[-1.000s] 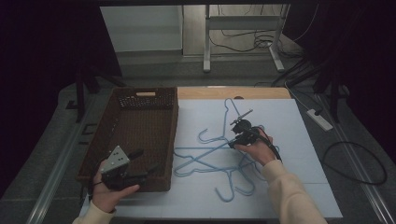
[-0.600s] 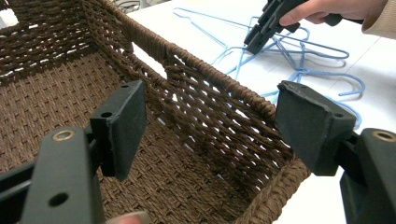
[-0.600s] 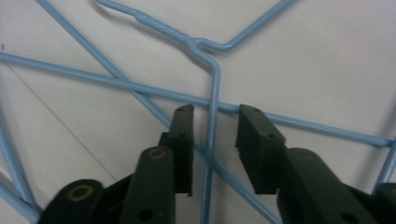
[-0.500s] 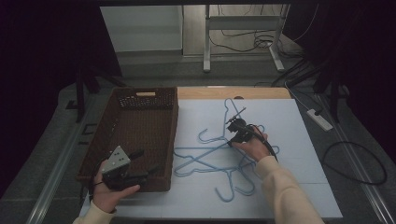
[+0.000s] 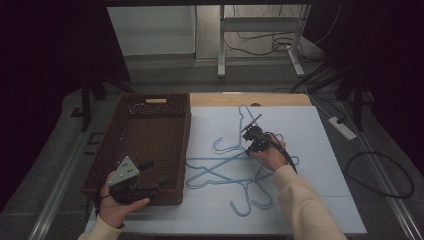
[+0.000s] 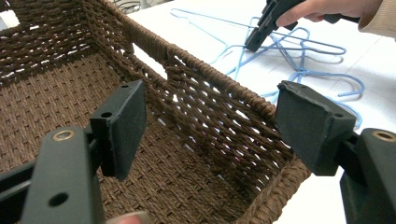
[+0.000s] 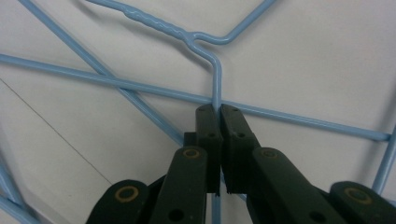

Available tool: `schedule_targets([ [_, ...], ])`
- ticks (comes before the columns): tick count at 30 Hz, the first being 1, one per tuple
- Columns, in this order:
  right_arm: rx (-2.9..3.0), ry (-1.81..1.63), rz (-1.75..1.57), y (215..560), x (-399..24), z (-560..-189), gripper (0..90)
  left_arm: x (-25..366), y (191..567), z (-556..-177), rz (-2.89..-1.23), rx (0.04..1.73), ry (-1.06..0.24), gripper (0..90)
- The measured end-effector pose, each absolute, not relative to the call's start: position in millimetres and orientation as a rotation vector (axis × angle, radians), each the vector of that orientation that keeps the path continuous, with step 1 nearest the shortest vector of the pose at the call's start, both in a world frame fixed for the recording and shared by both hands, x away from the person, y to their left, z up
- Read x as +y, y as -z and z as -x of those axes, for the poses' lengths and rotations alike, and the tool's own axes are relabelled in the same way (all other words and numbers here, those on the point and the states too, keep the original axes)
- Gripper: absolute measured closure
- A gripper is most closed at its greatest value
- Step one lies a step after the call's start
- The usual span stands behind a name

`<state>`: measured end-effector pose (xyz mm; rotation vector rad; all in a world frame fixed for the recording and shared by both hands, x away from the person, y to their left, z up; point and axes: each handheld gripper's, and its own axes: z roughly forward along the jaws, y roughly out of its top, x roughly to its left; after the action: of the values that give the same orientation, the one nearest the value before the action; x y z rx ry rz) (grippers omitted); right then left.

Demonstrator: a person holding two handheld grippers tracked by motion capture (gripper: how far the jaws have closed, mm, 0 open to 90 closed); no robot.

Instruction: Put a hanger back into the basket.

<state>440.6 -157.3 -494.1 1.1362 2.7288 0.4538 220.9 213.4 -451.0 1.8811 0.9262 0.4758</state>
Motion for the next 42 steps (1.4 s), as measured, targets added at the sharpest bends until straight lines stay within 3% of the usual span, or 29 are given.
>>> schedule_targets([
  [17,2.538,-0.776,-1.198,444.8,-198.4,-429.8,88.1,213.2,450.8,-221.0,-1.88,0.926,-0.48,26.3],
  [27,2.447,-0.979,-1.148,408.3,-234.7,-404.7,88.2,213.2,449.0,-220.9,-1.875,0.925,-0.482,26.4],
  [42,2.476,-1.061,-1.051,391.1,-246.5,-373.8,88.1,211.6,446.4,-220.6,-1.87,0.92,-0.487,26.4],
])
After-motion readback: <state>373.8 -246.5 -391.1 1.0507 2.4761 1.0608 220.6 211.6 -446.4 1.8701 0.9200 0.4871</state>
